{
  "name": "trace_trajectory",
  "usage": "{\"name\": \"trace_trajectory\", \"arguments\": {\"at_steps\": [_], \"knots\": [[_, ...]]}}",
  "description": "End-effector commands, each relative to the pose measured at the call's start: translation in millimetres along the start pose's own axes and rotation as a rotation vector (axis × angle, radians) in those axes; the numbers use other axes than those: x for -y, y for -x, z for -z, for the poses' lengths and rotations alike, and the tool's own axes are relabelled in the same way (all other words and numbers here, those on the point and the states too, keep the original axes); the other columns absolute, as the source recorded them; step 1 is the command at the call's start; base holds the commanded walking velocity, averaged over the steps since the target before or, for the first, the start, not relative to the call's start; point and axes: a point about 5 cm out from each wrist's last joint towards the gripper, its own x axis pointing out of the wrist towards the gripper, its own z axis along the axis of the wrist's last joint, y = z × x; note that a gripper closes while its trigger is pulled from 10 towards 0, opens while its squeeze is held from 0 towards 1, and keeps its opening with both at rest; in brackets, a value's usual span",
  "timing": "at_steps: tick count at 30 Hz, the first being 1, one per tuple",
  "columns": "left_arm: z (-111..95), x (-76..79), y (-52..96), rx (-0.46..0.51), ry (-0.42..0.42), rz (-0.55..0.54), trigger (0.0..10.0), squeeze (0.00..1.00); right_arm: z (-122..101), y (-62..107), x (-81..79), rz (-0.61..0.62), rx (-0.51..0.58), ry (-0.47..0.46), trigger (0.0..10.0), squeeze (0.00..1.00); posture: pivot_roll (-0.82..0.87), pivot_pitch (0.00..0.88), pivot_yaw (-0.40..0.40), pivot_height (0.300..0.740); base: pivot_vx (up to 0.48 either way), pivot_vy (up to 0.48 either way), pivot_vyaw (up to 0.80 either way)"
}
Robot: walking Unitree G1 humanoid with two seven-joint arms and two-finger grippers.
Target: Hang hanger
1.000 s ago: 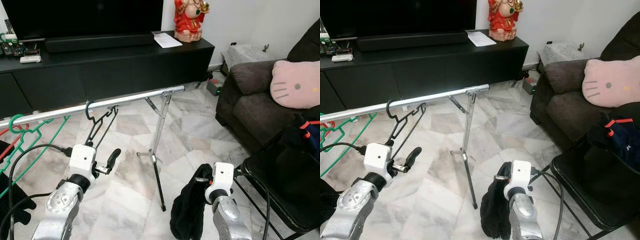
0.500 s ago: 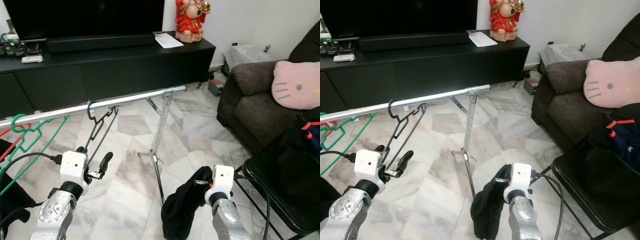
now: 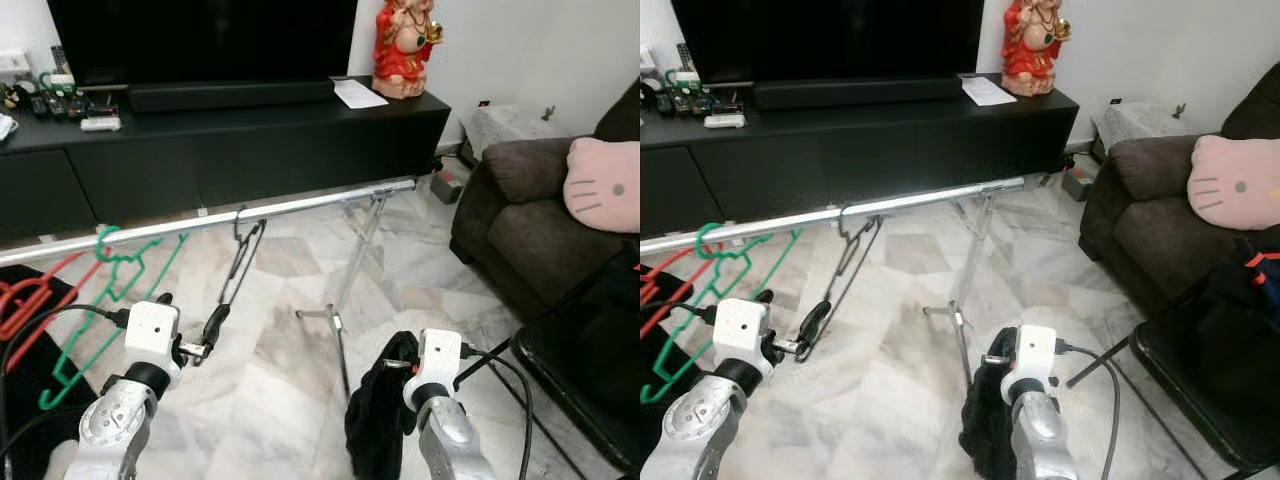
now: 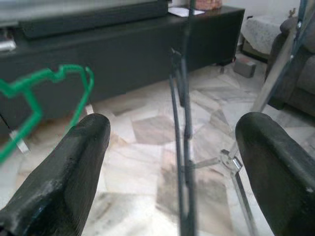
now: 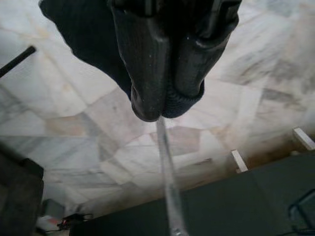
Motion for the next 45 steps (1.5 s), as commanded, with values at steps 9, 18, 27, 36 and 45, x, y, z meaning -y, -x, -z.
{"name": "trace_trajectory", "arguments": {"at_steps": [9, 18, 27, 36, 45], "knots": [[-5.9, 19.5, -3.1, 0.02, 0.015, 0.077, 10.0, 0.0, -4.5, 0.3, 12.9, 0.038, 0.024, 0.004, 10.0, 0.0, 0.01, 0.118, -0.05, 0.74, 0.0, 0.0, 0.0], [-6.0, 20.4, -4.2, 0.013, 0.024, 0.079, 10.0, 0.0, -5.0, 0.4, 14.5, 0.047, 0.027, 0.005, 10.0, 0.0, 0.01, 0.138, -0.05, 0.74, 0.0, 0.0, 0.0], [-8.9, 16.9, -5.8, 0.019, 0.023, 0.062, 10.0, 0.0, -5.4, 0.1, 13.7, 0.046, 0.026, 0.004, 10.0, 0.0, 0.01, 0.149, -0.047, 0.74, 0.0, 0.0, 0.0], [-14.5, 12.9, -9.0, 0.044, 0.021, 0.04, 10.0, 0.0, -6.2, -0.7, 12.8, 0.044, 0.028, 0.0, 10.0, 0.0, 0.01, 0.159, -0.046, 0.74, 0.027, 0.0, 0.0], [-16.9, 10.4, -9.2, 0.058, 0.02, 0.022, 10.0, 0.0, -5.5, -0.4, 10.8, 0.039, 0.026, -0.001, 10.0, 0.0, 0.01, 0.157, -0.046, 0.74, 0.222, 0.0, 0.0]]}}
